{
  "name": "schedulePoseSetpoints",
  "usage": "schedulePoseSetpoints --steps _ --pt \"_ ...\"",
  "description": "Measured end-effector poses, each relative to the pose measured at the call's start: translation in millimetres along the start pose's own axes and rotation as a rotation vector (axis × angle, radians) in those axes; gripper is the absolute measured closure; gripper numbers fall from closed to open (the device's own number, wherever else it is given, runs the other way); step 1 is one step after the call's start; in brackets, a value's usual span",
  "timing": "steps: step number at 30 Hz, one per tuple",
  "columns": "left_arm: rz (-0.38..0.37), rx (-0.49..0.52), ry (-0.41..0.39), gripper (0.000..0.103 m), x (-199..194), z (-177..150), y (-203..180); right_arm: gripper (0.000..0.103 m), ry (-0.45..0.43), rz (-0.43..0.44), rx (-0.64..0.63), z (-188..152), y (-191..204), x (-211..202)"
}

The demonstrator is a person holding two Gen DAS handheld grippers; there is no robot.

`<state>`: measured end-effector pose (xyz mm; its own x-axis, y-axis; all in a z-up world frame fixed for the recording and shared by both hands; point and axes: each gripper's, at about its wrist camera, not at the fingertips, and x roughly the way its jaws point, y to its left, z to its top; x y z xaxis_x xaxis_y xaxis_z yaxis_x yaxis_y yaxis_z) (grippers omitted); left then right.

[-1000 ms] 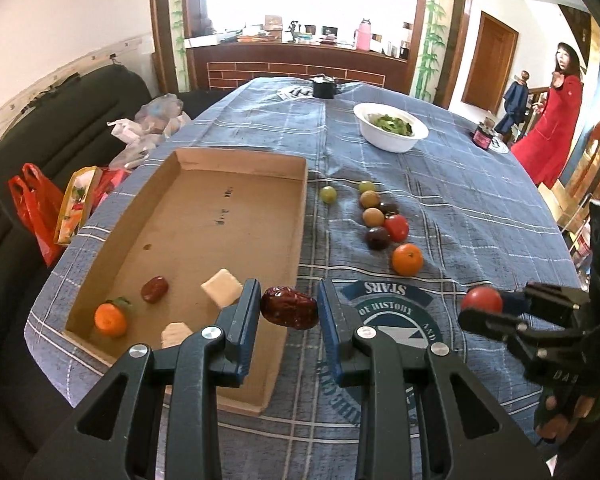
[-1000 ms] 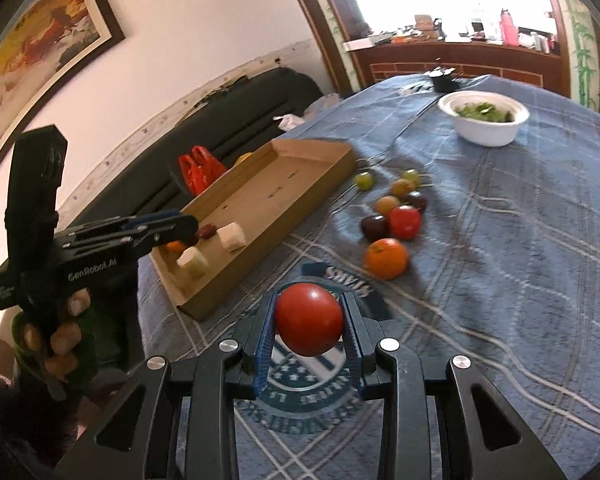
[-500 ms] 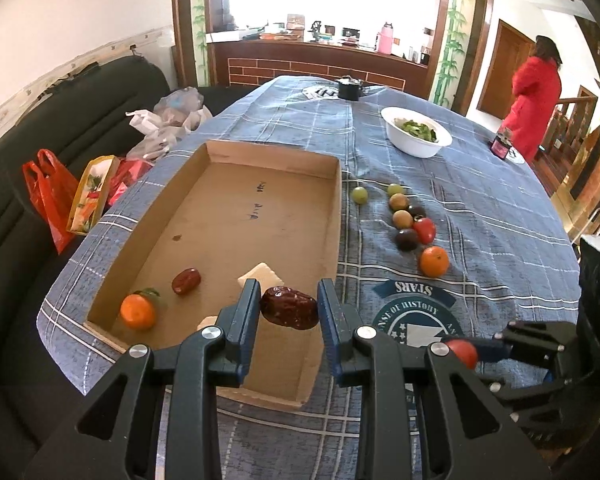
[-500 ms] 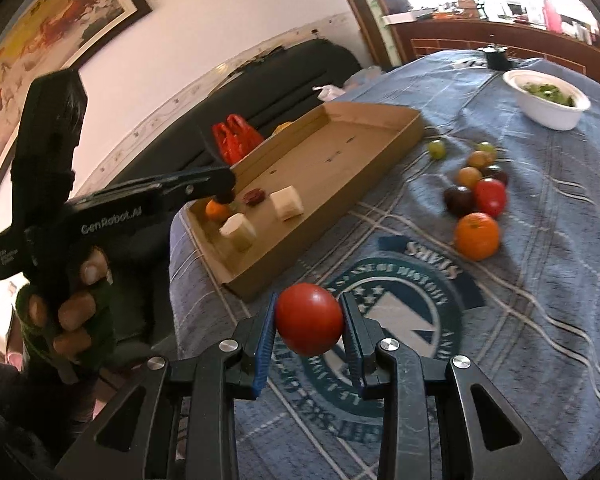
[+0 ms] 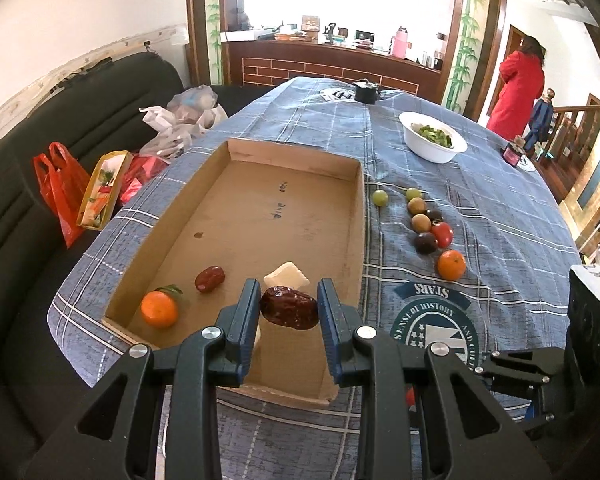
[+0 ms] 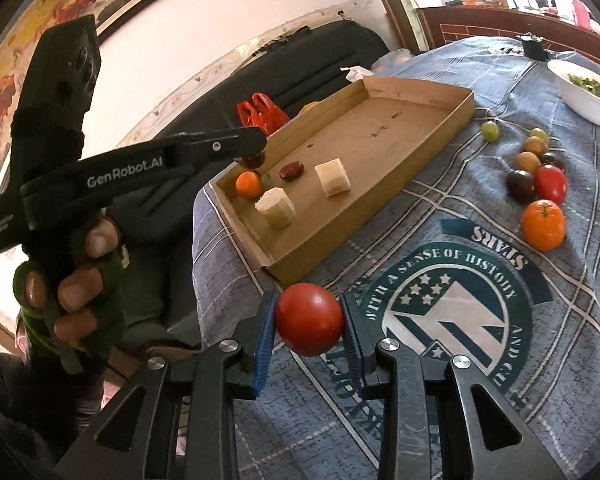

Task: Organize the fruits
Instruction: 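Carry the date with the left tool while the right tool carries the tomato over the tray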

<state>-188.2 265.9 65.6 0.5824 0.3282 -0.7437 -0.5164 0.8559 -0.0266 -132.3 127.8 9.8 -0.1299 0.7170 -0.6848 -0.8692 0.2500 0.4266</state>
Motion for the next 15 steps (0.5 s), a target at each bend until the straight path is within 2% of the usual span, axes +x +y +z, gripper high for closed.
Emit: schedulePoseSetpoints --steps 15 --pt "0.021 -0.017 -0.002 0.076 -4 -3 12 0.072 0.004 0.006 -0.015 -2 4 0"
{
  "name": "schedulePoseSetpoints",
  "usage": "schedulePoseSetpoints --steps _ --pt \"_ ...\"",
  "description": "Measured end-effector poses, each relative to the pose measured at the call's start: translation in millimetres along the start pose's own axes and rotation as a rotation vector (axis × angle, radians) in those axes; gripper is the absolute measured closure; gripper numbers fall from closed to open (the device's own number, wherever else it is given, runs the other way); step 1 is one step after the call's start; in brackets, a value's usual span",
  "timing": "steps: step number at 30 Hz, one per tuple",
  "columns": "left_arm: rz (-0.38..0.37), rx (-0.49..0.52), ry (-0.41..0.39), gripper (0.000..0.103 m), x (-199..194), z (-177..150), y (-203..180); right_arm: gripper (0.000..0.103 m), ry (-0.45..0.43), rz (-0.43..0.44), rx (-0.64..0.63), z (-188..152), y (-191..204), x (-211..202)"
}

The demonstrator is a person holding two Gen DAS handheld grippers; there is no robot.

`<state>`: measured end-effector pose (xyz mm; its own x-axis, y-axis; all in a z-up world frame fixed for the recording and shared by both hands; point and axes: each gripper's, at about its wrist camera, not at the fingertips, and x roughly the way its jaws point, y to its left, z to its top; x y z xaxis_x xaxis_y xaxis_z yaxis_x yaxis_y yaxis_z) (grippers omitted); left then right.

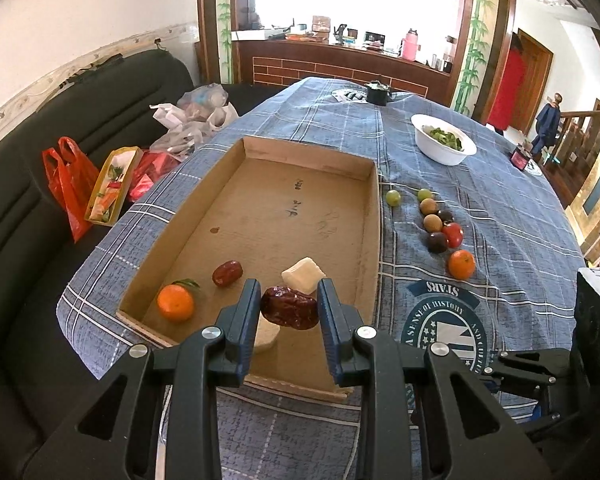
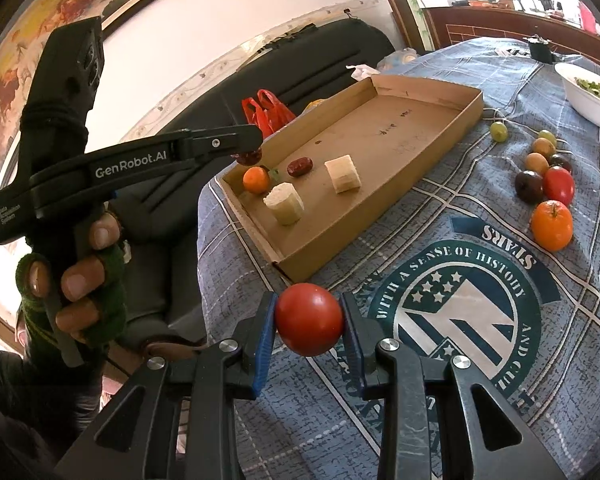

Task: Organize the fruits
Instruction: 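Carry the date with the left tool while the right tool carries the tomato over the tray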

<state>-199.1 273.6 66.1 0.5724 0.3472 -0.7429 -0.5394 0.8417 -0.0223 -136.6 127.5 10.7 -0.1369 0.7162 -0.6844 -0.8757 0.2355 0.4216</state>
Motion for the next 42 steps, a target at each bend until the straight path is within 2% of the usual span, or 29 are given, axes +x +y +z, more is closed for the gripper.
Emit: schedulePoseSetpoints --steps 25,42 --pt "0.003 -0.006 0.003 0.076 2 1 5 0.072 -0.015 -0.016 -0.02 13 2 -6" --pt "0.004 -0.024 0.004 0.076 9 10 18 0.072 -0.051 -0.021 -0.038 50 -2 -7"
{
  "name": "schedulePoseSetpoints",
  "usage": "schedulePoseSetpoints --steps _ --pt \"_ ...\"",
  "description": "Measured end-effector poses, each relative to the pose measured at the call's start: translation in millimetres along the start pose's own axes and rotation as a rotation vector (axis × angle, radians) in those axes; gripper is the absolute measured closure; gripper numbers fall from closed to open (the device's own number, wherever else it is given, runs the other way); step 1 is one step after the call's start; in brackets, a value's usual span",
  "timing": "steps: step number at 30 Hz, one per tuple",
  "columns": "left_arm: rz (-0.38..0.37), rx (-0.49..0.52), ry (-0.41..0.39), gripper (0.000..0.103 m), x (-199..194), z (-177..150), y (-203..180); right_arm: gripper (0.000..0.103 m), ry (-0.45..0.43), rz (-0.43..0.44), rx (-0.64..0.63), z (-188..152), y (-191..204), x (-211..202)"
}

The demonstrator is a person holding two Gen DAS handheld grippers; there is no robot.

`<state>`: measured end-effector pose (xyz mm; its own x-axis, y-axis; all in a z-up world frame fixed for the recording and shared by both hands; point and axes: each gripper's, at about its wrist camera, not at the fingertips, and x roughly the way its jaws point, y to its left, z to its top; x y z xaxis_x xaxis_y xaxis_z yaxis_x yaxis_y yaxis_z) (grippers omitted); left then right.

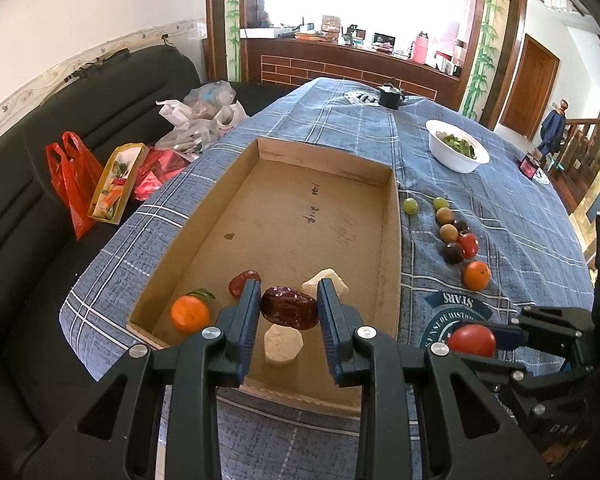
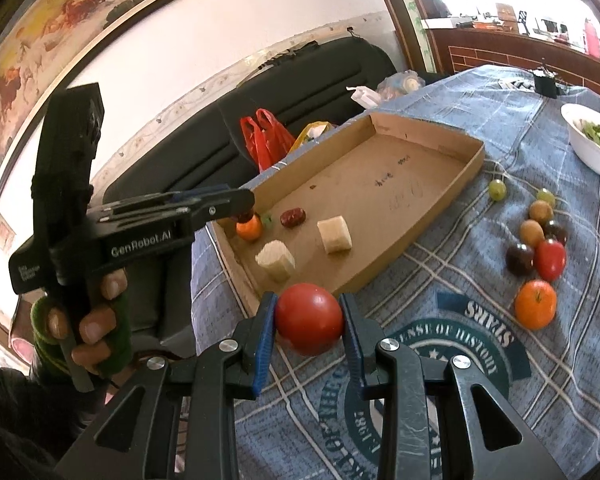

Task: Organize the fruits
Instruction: 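Carry the date with the left tool while the right tool carries the tomato over the tray, then open the right tool to drop the tomato while the left tool releases the date in the tray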

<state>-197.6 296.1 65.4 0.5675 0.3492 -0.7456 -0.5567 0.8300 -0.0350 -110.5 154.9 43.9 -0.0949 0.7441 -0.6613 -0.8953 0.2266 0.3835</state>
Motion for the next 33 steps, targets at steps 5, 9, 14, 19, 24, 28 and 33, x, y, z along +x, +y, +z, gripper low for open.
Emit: schedulePoseSetpoints --steps 5,9,14,19,24,28,33 --pt "-0.002 -0.01 0.007 0.076 7 4 6 0.072 -0.006 0.004 0.006 14 -4 6" --pt "-0.006 -0.018 0.019 0.076 15 8 9 0.072 -0.01 0.006 0.018 27 -11 13" --pt "-0.007 -0.018 0.023 0.076 24 17 11 0.072 -0.009 -0.002 0.014 51 -19 29" --pt "-0.011 -0.029 0.04 0.076 44 32 15 0.072 -0.01 -0.023 0.022 79 -32 50" --pt "-0.006 -0.048 0.085 0.076 70 39 18 0.072 0.024 -0.041 0.034 98 -49 81" --pt "0.008 -0.058 0.127 0.076 89 37 20 0.072 0.071 -0.05 0.033 103 -57 106" --pt "0.019 -0.065 0.17 0.076 104 31 24 0.072 0.119 -0.063 0.016 98 -60 127"
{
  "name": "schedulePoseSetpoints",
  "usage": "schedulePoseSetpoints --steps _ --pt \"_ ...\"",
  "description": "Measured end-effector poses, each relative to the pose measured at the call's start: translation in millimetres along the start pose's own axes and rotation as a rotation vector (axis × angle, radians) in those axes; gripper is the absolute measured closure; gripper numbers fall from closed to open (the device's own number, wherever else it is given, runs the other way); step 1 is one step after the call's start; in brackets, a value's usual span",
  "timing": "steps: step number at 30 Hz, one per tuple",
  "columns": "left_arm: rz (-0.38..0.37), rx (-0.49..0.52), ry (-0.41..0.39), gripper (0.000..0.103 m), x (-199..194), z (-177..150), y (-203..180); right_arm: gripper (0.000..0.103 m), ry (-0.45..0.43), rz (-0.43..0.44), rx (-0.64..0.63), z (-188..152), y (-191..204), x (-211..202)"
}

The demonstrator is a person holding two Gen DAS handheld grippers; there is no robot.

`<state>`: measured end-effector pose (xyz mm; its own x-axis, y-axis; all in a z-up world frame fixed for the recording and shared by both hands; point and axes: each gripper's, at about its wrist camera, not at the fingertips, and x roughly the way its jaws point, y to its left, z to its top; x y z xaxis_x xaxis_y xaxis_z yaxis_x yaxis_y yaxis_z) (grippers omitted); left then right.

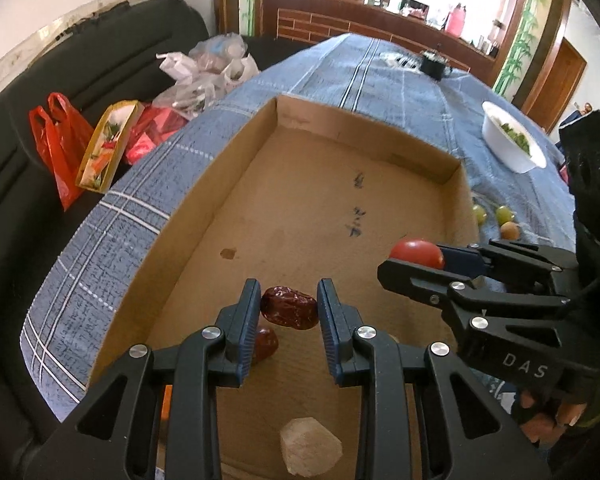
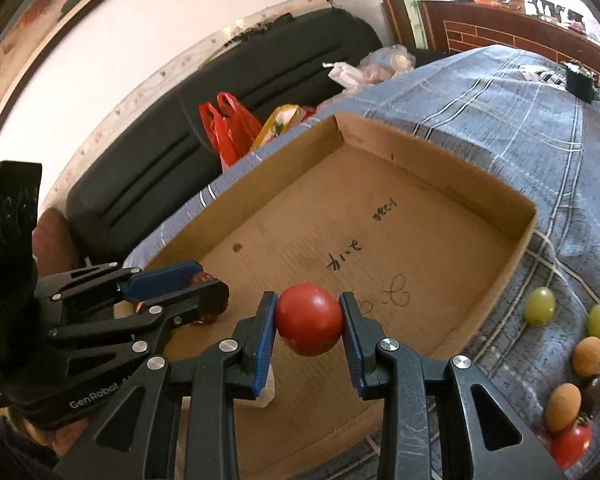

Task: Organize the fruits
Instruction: 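Open the right tool to drop the tomato while the left tool releases the date in the tray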

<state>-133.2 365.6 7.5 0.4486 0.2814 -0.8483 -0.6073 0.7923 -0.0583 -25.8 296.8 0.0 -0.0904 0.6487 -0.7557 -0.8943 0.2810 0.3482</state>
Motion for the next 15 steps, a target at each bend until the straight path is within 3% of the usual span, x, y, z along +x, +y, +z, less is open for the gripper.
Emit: schedulePoseSetpoints --steps 11,15 --pt "-0.012 -0.041 0.063 0.075 8 -3 7 0.066 0.026 -0.072 -0.069 -1 6 13" --pt "-0.029 -0.071 0.036 0.075 -7 -6 14 0.064 0.009 -0.06 -0.057 -2 6 3"
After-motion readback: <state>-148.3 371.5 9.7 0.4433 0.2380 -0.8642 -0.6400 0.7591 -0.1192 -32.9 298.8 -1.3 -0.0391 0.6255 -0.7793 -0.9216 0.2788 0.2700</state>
